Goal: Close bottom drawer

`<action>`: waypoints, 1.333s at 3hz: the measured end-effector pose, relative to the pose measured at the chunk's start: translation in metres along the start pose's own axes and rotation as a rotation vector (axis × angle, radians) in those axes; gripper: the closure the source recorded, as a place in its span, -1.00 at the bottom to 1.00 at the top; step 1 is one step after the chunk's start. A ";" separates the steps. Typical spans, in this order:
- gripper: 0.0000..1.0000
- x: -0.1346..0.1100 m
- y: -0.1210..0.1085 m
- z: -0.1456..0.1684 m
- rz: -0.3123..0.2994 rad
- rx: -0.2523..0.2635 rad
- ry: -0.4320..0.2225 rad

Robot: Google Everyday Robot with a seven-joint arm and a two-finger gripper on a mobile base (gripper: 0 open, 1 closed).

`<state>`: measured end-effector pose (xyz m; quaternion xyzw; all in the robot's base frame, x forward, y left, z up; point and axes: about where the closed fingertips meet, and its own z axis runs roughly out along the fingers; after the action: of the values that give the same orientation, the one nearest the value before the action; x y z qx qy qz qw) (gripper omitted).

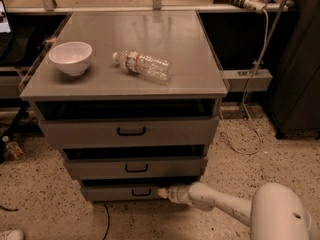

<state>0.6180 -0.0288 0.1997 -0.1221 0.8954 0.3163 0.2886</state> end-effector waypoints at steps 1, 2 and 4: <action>1.00 0.002 0.001 -0.001 0.000 0.000 0.000; 1.00 0.012 -0.004 -0.019 0.030 -0.003 0.029; 1.00 0.068 -0.070 -0.193 0.208 0.204 0.160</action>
Offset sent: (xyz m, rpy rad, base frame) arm -0.0343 -0.0405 0.0091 0.0069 0.0941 -0.0095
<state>0.5064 -0.2082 0.2463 -0.0236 0.9508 0.2413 0.1928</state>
